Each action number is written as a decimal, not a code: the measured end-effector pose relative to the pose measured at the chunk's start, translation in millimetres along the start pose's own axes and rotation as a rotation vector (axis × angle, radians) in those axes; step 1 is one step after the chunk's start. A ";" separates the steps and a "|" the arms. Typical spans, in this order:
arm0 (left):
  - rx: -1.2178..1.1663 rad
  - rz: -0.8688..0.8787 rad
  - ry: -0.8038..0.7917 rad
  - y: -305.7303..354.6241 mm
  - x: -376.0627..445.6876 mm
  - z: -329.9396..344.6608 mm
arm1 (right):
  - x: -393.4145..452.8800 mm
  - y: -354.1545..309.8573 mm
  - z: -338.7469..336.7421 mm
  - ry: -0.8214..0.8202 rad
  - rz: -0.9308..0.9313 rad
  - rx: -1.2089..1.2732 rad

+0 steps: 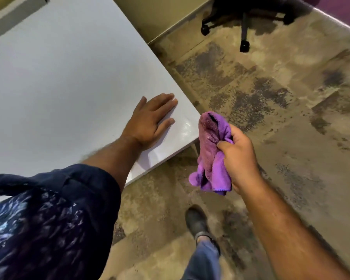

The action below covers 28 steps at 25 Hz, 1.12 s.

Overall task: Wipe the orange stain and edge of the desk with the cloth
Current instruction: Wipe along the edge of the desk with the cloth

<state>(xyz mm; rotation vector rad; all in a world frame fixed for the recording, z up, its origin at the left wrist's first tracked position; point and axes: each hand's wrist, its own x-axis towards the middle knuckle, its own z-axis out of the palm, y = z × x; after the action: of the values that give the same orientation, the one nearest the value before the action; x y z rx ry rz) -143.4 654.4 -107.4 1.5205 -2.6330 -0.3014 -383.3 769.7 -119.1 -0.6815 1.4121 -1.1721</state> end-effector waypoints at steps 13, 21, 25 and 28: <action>-0.013 -0.122 -0.044 -16.8 2.2 11.5 | 107.9 -81.6 6.1 -0.221 0.087 -0.311; -0.007 -0.163 -0.080 -15.1 4.5 6.4 | 136.6 -109.3 -0.1 -0.284 0.056 -0.375; 0.012 -0.250 -0.064 1.5 1.3 -0.8 | 140.6 -114.8 -1.0 -0.415 0.063 -0.366; -0.121 -0.516 0.073 46.8 20.8 2.3 | 155.6 -108.6 -20.8 -0.448 0.039 -0.346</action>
<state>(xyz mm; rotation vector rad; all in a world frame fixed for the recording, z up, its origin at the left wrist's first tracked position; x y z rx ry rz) -193.9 659.4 -100.2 2.0967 -2.0854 -0.4178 -458.5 598.4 -81.1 -1.0788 1.2411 -0.6881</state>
